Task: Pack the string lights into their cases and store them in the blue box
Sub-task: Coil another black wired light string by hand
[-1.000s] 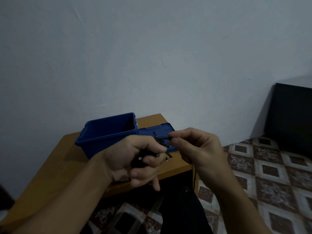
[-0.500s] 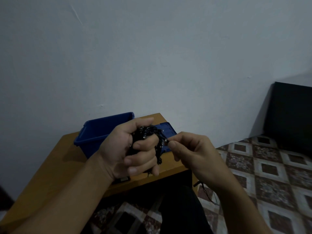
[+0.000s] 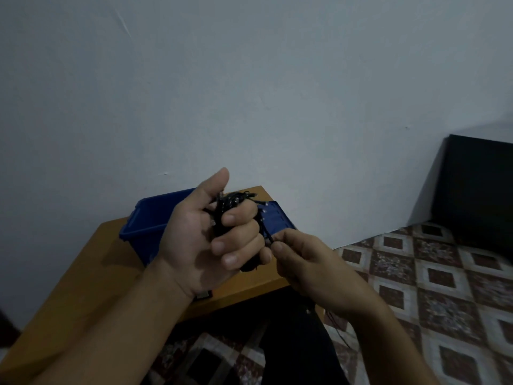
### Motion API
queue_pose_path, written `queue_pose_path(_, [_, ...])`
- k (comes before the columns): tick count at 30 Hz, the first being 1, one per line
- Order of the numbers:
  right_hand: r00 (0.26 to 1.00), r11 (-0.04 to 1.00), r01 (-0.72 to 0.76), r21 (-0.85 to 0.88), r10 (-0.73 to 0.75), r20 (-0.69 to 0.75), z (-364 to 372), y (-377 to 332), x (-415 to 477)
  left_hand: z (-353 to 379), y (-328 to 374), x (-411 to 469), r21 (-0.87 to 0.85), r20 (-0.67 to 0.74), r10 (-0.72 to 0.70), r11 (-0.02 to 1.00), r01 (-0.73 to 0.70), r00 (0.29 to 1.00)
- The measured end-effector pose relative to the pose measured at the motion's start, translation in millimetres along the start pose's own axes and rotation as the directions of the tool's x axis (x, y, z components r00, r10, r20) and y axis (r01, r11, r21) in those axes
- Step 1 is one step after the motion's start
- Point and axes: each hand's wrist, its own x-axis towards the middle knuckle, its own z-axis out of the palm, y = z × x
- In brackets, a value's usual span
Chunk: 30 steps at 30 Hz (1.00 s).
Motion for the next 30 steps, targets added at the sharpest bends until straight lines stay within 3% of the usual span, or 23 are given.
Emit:
queue_pose_path(5, [0.995, 0.99, -0.046, 0.134, 0.034, 0.091, 8.0, -4.3, 0.2, 3.5, 3.9, 0.0, 0.026, -0.017, 0.057, 0.998, -0.056, 0.998])
queue_pose_path(10, [0.985, 0.986, -0.079, 0.148, 0.054, 0.166, 11.2, -6.7, -0.2, 3.2, -0.6, -0.5, -0.089, 0.009, 0.144, 0.986, -0.143, 0.99])
queue_pose_path(14, [0.975, 0.985, -0.113, 0.129, 0.084, 0.207, 8.9, -7.1, -1.4, 13.3, -5.8, 3.1, 0.094, -0.196, 0.253, 0.966, -0.239, 0.947])
queue_pose_path(19, [0.969, 0.998, -0.023, 0.052, 0.01, 0.246, 5.0, -8.7, -5.7, 24.3, -7.5, 10.3, 0.27, -0.319, 0.37, 0.918, -0.29, 0.873])
queue_pose_path(24, [0.975, 1.0, -0.008, -0.023, 0.013, 0.222, -1.2, -11.2, -7.7, 23.6, -10.0, 11.9, 0.437, -0.369, 0.471, 0.849, -0.298, 0.801])
queue_pose_path(30, [0.996, 0.998, -0.007, -0.063, 0.012, 0.085, -4.5, -11.6, -5.2, 18.3, -13.1, 9.9, 0.588, -0.368, 0.495, 0.78, -0.215, 0.787])
